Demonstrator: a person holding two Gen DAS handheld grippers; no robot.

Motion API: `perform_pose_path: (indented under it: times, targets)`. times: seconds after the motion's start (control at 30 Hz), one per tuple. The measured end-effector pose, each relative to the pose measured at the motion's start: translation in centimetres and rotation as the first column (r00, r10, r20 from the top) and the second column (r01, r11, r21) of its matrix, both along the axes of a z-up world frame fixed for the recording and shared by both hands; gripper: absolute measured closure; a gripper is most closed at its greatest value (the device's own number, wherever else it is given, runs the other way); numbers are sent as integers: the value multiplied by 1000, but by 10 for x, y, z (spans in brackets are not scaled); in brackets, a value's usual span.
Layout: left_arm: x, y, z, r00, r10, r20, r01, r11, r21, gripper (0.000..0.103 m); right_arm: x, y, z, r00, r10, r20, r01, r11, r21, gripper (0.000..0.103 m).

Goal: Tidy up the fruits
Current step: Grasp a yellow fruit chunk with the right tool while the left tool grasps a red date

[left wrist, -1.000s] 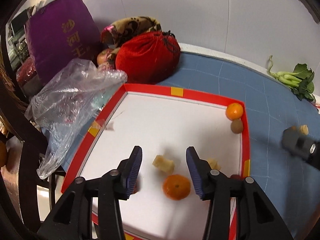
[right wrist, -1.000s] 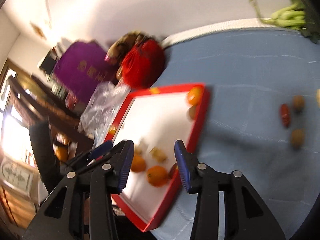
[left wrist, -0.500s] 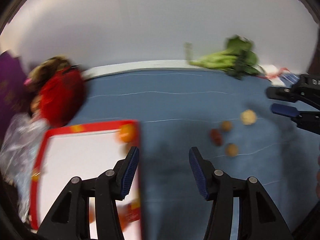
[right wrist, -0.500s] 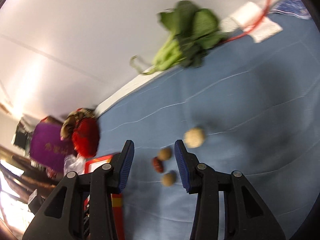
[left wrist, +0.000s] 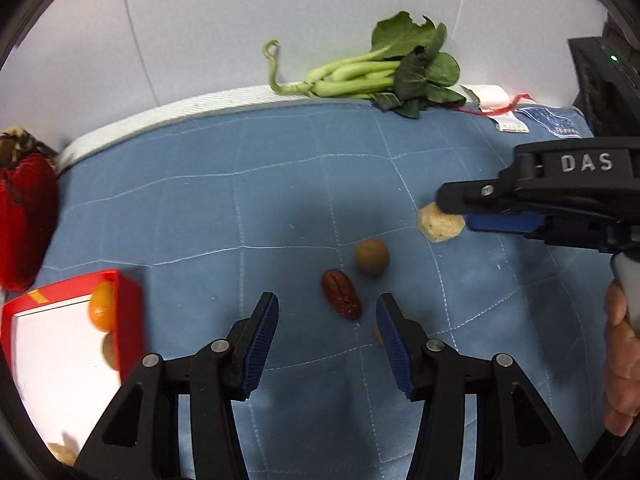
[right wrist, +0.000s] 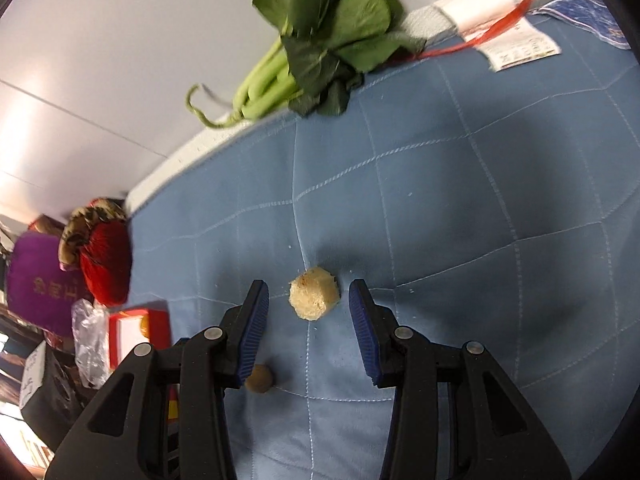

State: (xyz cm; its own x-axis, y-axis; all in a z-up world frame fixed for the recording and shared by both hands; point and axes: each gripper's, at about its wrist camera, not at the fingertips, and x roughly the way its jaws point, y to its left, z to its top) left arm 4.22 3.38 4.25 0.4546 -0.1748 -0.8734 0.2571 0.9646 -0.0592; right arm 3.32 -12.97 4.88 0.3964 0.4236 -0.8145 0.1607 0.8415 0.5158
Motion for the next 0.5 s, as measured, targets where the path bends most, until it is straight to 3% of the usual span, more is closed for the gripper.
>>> perform_pose_path:
  times: [0.27,0.43,0.5]
  targets:
    - [10,-7,-9,1000,-6,-26,6,1000,-7,53,5,13,-7,1000,21,-13,-22,996,-82,62]
    - [12,-7,-15,999,0,-34,-1,1000,-14,63,5,21,-8,999,41,-11,-42,989,-143,62]
    - [13,-5,-15,999,10,-35,-11,1000,-29,69,4,26,-8,998,55,-9,-56,980,-189,67]
